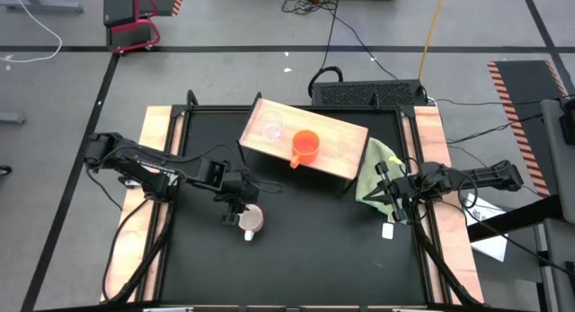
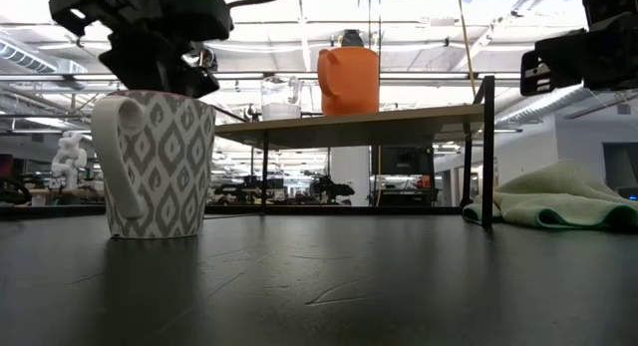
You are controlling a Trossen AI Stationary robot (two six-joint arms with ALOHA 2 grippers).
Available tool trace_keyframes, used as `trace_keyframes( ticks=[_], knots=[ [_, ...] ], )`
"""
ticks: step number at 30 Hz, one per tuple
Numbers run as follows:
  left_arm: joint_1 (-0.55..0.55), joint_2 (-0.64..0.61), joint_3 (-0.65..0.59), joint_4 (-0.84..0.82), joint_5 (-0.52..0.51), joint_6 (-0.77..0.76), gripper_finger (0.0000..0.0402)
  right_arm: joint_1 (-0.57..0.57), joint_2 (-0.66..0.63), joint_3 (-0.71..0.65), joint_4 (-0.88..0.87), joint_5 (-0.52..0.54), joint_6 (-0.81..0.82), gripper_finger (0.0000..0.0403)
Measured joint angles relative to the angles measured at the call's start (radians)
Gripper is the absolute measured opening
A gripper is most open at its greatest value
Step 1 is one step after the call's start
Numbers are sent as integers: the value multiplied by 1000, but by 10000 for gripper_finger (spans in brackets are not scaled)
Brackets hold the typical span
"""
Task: Stack small to large cups/mugs on shelf
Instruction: Put the gray patterned mug on the shelf
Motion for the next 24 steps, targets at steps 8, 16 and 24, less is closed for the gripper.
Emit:
trace_keyframes(
  ticks=[8,16,24],
  knots=[
    [0,0,1,1,0,19,120,0,0,0,0,0,0,0],
    [0,0,1,7,-4,29,104,0,0,0,0,0,0,0],
    [0,0,1,12,-4,30,23,0,0,0,0,0,0,0]
  ],
)
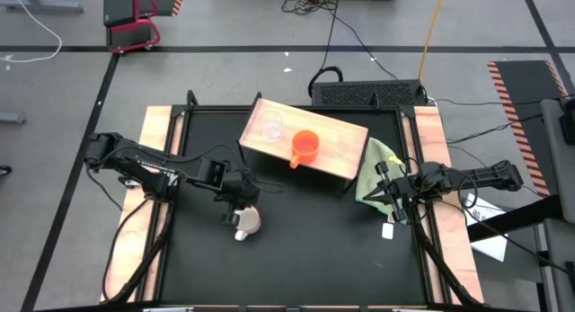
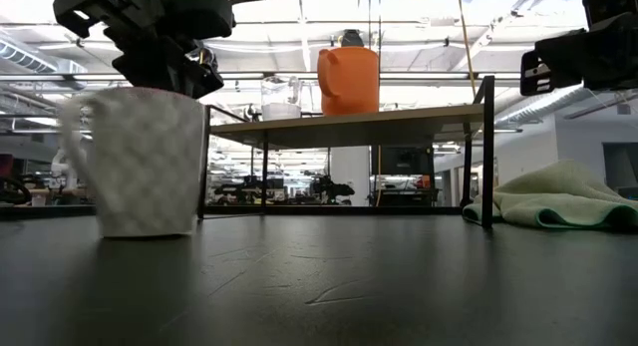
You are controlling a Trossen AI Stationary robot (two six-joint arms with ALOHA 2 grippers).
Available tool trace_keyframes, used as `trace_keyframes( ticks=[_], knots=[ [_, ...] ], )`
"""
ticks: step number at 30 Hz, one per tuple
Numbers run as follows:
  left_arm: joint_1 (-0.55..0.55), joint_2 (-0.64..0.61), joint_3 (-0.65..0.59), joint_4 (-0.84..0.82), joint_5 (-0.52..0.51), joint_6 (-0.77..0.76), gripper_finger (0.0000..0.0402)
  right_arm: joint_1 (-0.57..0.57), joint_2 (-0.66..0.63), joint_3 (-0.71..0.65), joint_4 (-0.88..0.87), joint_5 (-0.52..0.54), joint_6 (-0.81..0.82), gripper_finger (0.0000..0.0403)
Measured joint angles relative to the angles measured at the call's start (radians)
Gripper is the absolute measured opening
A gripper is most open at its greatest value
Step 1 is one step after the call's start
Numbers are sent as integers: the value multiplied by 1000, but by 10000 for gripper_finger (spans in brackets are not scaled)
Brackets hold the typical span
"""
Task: Stack small to large cups/mugs on shelf
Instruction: Put the gray patterned mug on the shelf
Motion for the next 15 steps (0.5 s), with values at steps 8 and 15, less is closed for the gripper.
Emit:
trace_keyframes(
  ticks=[8,15],
  knots=[
    [-3,-1,0,-1,31,30,11,0,0,0,0,0,14,0],
    [-1,-4,0,14,37,87,7,14,0,0,0,0,26,0]
  ],
)
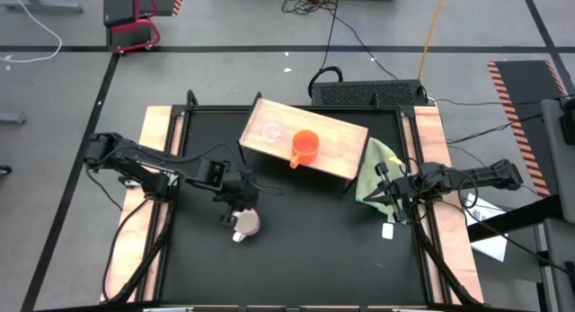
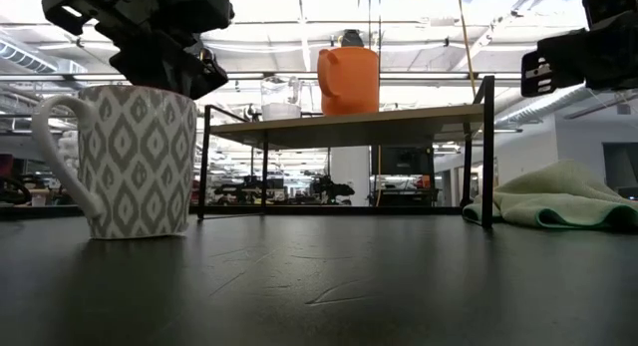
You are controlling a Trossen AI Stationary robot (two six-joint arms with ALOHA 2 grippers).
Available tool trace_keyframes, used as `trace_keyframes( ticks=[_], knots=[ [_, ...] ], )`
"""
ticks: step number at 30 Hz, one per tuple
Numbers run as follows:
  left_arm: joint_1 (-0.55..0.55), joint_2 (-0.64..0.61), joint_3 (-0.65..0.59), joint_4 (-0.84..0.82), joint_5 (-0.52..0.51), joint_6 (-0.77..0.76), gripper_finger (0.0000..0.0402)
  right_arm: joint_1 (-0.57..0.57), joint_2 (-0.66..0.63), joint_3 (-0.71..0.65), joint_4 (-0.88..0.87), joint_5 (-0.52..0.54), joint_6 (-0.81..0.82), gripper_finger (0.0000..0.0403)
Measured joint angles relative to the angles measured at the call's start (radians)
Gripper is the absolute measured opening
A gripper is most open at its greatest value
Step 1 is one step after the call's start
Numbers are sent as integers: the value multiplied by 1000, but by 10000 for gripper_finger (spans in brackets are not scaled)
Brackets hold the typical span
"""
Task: Stack small to large cups/mugs on shelf
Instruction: Put the gray patterned mug on the shelf
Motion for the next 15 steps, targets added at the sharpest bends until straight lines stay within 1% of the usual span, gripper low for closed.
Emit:
trace_keyframes(
  ticks=[9,12,15],
  knots=[
    [34,-116,-1,-34,6,63,5,33,0,0,0,0,0,0],
    [60,-175,-25,-32,15,76,5,38,0,0,0,0,0,0],
    [93,-235,-64,-26,47,85,5,42,0,0,0,0,-1,0]
  ],
)
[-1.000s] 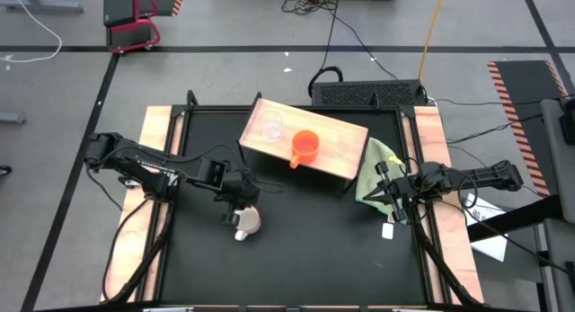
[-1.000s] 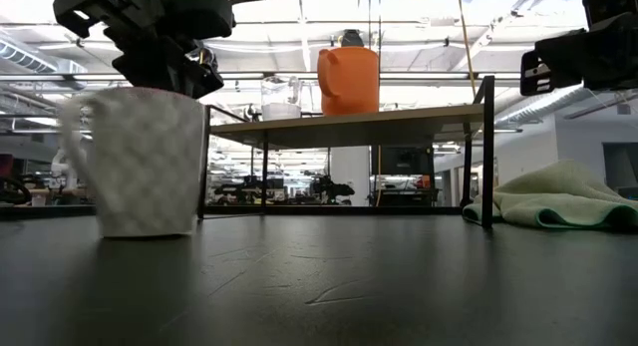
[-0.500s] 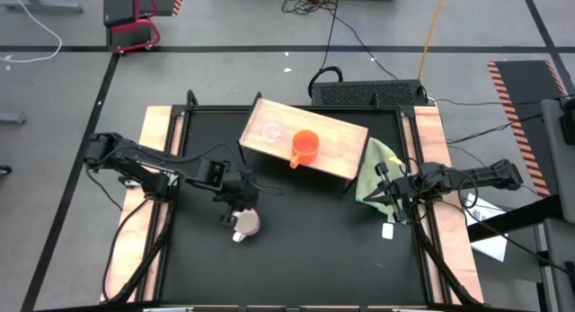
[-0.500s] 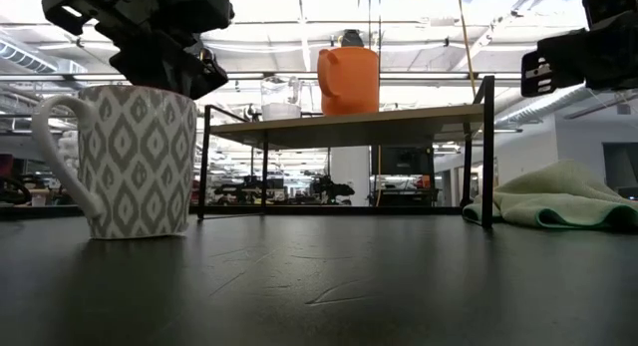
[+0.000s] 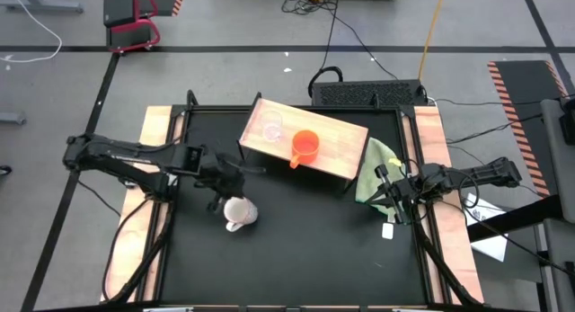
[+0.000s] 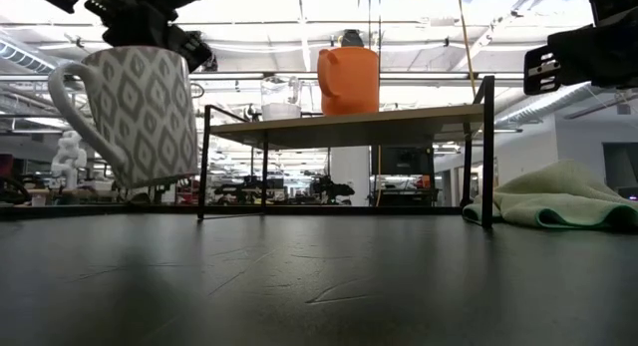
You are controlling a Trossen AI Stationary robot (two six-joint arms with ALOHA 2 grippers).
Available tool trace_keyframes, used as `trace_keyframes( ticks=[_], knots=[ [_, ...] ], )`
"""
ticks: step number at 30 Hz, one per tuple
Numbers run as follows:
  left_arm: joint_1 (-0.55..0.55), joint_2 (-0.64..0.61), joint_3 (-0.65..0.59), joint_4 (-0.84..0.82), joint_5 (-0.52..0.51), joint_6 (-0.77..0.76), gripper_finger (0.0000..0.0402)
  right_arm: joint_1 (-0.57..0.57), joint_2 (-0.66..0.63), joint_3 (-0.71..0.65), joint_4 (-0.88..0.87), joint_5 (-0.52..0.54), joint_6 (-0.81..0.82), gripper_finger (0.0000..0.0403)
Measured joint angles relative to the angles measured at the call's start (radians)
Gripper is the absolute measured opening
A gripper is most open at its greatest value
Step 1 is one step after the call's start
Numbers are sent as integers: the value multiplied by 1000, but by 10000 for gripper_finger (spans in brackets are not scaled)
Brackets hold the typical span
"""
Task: Stack small to large cups/mugs on shelf
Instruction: Put the gray patterned mug on the shelf
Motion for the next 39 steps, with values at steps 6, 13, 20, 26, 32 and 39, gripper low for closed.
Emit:
trace_keyframes(
  ticks=[6,13,20,26,32,39],
  knots=[
    [66,-125,-136,152,104,-28,5,0,0,0,0,0,-1,0],
    [75,-211,-293,481,178,-146,4,0,0,0,0,0,-17,0],
    [1,-277,-383,688,80,-114,4,0,0,0,0,0,-25,0],
    [-43,-363,-448,701,-1,-64,4,0,0,0,0,0,-21,0],
    [-43,-444,-587,828,-34,-54,4,0,0,0,0,0,-21,0],
    [-42,-487,-721,1018,-37,-65,4,0,0,0,0,0,-28,0]
  ],
)
